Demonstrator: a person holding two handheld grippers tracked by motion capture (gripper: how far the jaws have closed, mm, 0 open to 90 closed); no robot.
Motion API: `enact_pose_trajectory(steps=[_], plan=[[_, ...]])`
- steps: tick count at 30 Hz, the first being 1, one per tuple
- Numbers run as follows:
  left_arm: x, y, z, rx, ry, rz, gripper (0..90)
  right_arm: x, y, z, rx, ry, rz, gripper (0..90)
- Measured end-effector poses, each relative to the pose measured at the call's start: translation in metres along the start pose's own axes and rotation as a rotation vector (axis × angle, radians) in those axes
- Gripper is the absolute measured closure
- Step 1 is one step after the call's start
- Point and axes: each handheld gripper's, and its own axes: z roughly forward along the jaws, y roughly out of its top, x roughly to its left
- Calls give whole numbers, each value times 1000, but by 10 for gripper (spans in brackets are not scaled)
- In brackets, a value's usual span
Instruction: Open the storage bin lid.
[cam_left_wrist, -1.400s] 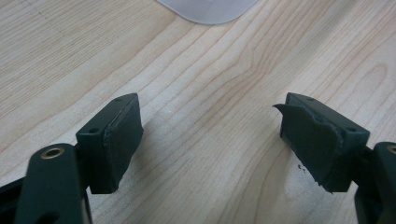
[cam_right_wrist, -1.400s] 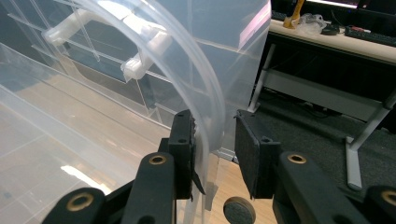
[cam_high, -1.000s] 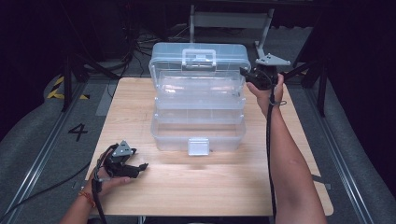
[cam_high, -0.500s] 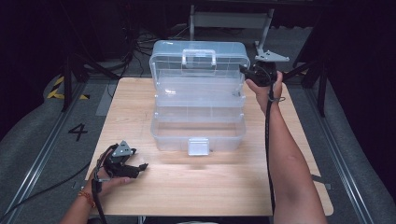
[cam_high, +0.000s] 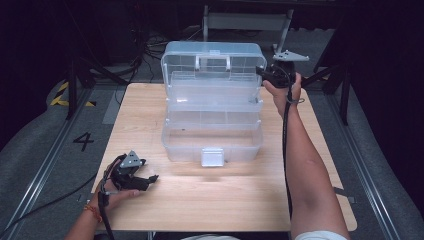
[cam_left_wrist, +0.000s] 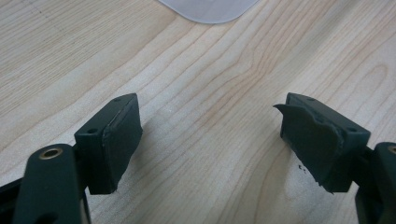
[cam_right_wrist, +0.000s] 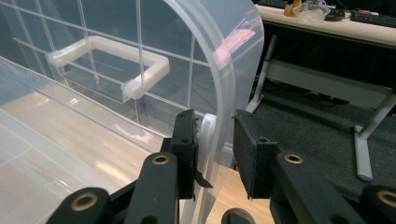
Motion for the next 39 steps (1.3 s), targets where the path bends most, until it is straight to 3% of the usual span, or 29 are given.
enact_pose_trajectory(steps=[9, 14, 21, 32, 35, 39], plan=[[0, 0, 0, 4, 2, 0, 210, -4, 5, 9, 23, -8, 4, 726], [0, 0, 0, 2, 2, -1, 210, -11, 5, 12, 15, 15, 30, 766], [0, 0, -1, 5, 0, 1, 210, -15, 5, 22, 25, 12, 61, 765], [1, 0, 0, -1, -8, 5, 207, -20, 7, 31, 44, 25, 66, 762], [1, 1, 0, 6, -12, 6, 206, -22, 10, 39, 74, 9, 49, 759], [1, 1, 0, 5, -8, 10, 206, -25, 11, 45, 85, 10, 63, 761]])
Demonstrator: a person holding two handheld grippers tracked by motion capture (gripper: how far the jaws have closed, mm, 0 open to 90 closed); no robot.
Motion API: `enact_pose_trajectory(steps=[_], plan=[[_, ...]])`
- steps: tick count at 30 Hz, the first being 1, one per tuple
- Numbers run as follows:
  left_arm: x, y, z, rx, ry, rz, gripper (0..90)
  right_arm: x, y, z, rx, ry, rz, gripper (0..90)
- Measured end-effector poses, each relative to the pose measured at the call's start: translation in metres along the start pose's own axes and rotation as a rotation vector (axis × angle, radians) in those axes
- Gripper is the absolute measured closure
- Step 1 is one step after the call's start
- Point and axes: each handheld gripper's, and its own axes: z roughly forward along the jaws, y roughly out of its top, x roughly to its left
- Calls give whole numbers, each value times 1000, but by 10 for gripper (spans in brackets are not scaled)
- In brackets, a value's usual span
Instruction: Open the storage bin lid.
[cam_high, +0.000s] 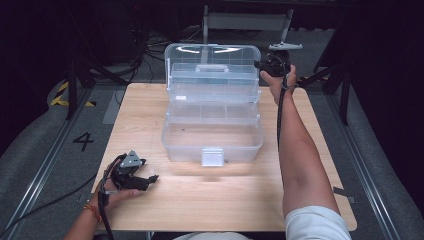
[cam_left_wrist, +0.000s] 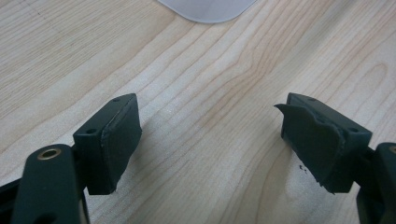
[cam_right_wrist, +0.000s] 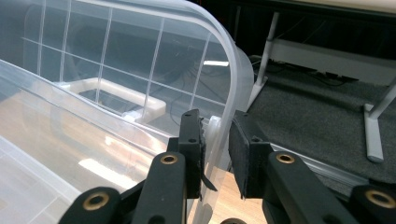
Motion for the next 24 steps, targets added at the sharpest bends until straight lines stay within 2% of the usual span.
enact_pose_trajectory(steps=[6, 11, 15, 17, 24], plan=[[0, 0, 0, -1, 3, -3, 202, -2, 0, 8, 14, -7, 35, 759], [0, 0, 0, 0, 5, -3, 201, -5, -1, 11, 7, 7, 47, 758], [0, 0, 0, 0, 4, -4, 202, -8, 1, 13, 24, 18, 49, 755], [0, 0, 0, 0, 4, -5, 202, -7, 2, 15, 45, -1, 29, 743], [0, 0, 0, 0, 4, -4, 202, -4, 2, 20, 80, -53, 3, 720]])
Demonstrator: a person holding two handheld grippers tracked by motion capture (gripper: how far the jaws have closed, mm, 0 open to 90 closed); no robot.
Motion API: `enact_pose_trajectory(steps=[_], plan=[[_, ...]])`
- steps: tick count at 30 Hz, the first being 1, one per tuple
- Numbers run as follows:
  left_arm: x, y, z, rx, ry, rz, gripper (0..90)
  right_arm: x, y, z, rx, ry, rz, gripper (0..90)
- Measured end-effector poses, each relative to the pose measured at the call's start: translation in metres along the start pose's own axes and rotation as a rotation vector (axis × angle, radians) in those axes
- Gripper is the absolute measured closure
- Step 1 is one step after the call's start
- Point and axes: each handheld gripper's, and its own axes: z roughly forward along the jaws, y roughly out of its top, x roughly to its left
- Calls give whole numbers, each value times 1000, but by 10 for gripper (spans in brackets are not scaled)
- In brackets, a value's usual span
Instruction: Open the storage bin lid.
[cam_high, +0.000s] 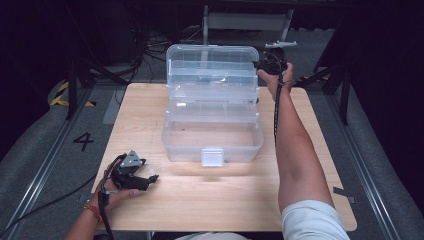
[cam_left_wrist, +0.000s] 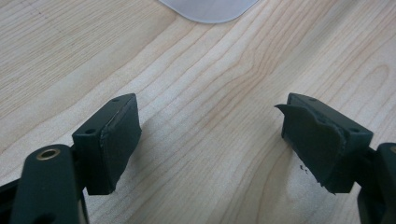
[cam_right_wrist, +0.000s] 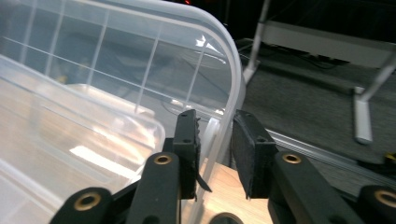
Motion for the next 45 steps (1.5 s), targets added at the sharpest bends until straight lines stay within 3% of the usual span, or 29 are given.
enact_pose_trajectory(steps=[6, 9, 17, 22, 33, 45], plan=[[0, 0, 0, 0, 6, 2, 201, 2, 1, -4, -15, 6, -14, 768], [-1, 0, 0, 2, 1, -6, 201, 6, 2, -5, -7, 4, -33, 762], [-1, 0, 0, 2, -5, -10, 200, 8, -2, -16, -26, 6, -28, 733], [0, -1, 0, 0, 2, -1, 200, 11, -6, -42, -71, 6, -59, 716], [0, -1, 0, 0, 1, -2, 200, 21, -31, -97, -94, 11, -149, 676], [-2, -1, 0, -1, 11, -1, 201, 31, -72, -156, -57, 70, -236, 609]])
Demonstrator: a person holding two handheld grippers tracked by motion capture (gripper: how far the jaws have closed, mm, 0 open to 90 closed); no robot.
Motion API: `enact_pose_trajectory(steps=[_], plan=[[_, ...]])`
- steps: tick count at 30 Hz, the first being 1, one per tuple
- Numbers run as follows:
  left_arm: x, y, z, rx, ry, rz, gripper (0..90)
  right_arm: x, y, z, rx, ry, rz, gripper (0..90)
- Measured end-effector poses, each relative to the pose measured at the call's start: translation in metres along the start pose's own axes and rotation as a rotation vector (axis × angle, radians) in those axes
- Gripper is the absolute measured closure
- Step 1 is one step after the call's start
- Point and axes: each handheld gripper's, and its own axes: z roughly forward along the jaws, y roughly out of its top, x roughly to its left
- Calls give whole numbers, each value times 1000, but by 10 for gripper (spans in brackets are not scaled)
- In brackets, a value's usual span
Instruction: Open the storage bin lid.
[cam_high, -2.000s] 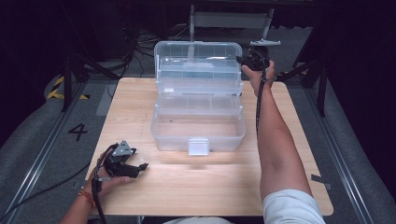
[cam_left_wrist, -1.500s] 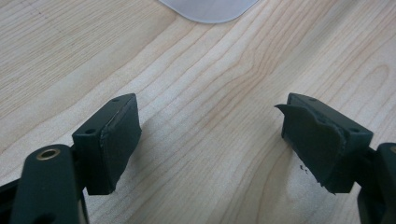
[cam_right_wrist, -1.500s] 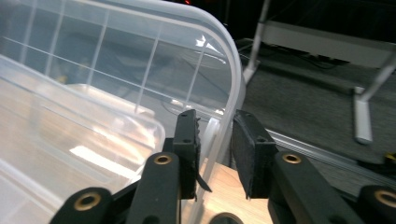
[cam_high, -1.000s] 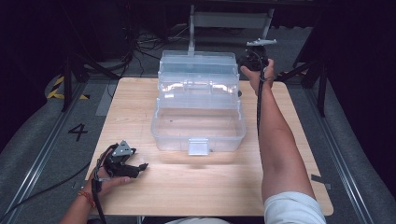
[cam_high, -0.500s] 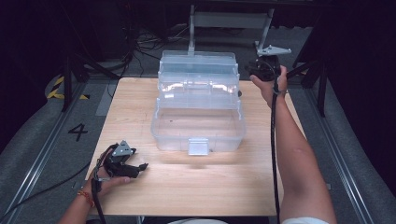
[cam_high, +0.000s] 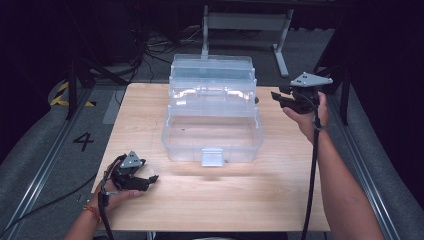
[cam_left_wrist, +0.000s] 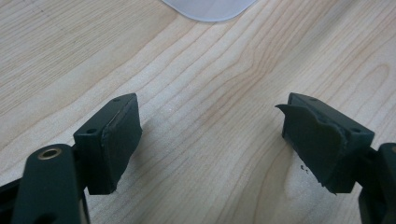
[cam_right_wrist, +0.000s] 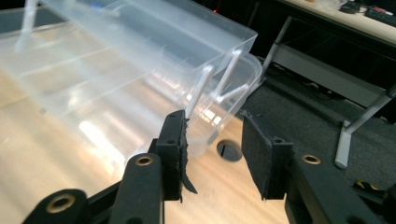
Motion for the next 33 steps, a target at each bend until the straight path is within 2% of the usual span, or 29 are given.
enact_pose_trajectory(steps=[4, 11, 16, 18, 26, 31, 33], plan=[[0, 1, 1, 2, -3, 1, 194, 6, -13, -15, -8, 10, -17, 592], [0, 1, 1, 1, 0, -1, 193, 14, -41, -33, 18, 8, -42, 545], [0, 1, 1, -1, 1, -1, 193, 18, -61, -42, 40, 1, -40, 502], [0, 1, 1, -1, 1, -2, 193, 20, -67, -45, 50, -3, -54, 488], [0, 1, 1, -1, 2, -3, 193, 27, -98, -53, 80, 29, -62, 418], [0, 1, 1, -1, 3, -3, 193, 30, -121, -55, 129, 32, -58, 382], [0, 1, 1, -1, 3, -4, 193, 31, -131, -57, 133, 31, -53, 376]])
